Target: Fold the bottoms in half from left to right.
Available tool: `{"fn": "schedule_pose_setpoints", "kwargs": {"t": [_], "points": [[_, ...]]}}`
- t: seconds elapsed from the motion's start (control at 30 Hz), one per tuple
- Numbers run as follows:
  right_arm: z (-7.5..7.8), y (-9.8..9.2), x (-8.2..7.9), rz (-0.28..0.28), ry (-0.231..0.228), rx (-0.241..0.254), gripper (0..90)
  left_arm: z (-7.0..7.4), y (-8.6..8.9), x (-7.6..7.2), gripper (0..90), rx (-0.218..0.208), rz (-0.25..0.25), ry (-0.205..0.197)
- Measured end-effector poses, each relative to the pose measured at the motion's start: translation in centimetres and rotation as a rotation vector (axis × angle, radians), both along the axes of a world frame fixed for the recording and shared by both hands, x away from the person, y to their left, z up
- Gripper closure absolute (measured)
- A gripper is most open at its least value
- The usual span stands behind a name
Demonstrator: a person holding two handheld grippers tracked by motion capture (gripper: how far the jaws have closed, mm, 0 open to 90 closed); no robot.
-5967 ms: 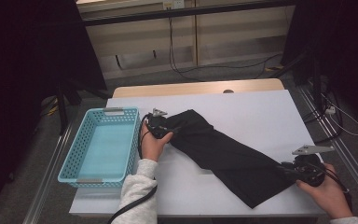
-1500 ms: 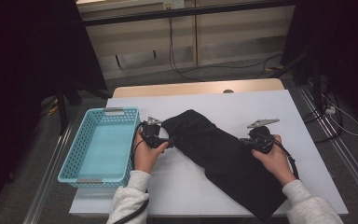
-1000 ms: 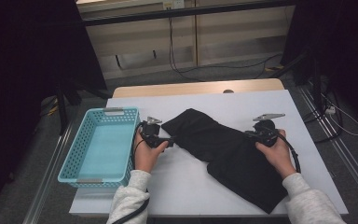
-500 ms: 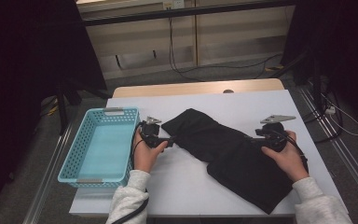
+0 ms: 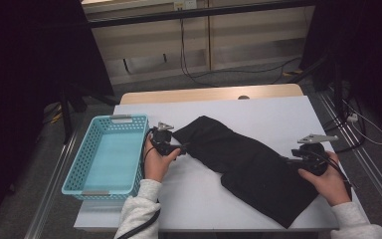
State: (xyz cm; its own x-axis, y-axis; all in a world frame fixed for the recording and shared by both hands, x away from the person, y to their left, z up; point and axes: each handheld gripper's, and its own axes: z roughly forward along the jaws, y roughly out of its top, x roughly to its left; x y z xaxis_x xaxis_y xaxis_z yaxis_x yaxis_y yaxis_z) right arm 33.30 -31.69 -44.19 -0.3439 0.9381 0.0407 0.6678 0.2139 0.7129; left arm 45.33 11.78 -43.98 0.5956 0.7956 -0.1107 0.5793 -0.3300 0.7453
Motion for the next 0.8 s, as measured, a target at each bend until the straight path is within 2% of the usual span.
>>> {"fn": "schedule_pose_setpoints", "kwargs": {"t": [0.03, 0.17, 0.3, 0.37, 0.47, 0.57, 0.8], "points": [[-0.1, -0.2, -0.4, 0.000, 0.004, -0.001, 47.3, 0.0, -0.1, 0.0, 18.1, -0.010, 0.008, -0.005], [-0.5, -0.8, -1.7, -0.019, 0.023, -0.039, 49.5, 0.0, -0.3, 0.1, 18.1, -0.004, 0.004, -0.006], [-1.0, -1.3, -2.4, -0.036, 0.081, -0.009, 55.0, 0.1, -0.3, 0.1, 18.1, -0.007, 0.001, -0.002], [-1.0, -1.3, -2.6, -0.033, 0.080, -0.002, 60.3, 0.1, -0.4, 0.1, 18.0, -0.008, 0.001, -0.003], [-1.0, -1.2, -2.7, -0.030, 0.087, 0.014, 74.0, 0.1, -0.4, 0.1, 18.0, -0.008, 0.000, -0.003], [-1.0, -0.9, -2.8, -0.005, 0.100, 0.033, 86.9, 0.1, -0.3, 0.1, 18.0, -0.007, 0.006, -0.010], [-0.8, -1.7, -2.5, 0.037, 0.129, 0.054, 88.7, 0.0, -0.4, 0.2, 18.0, -0.009, 0.005, -0.007]]}}
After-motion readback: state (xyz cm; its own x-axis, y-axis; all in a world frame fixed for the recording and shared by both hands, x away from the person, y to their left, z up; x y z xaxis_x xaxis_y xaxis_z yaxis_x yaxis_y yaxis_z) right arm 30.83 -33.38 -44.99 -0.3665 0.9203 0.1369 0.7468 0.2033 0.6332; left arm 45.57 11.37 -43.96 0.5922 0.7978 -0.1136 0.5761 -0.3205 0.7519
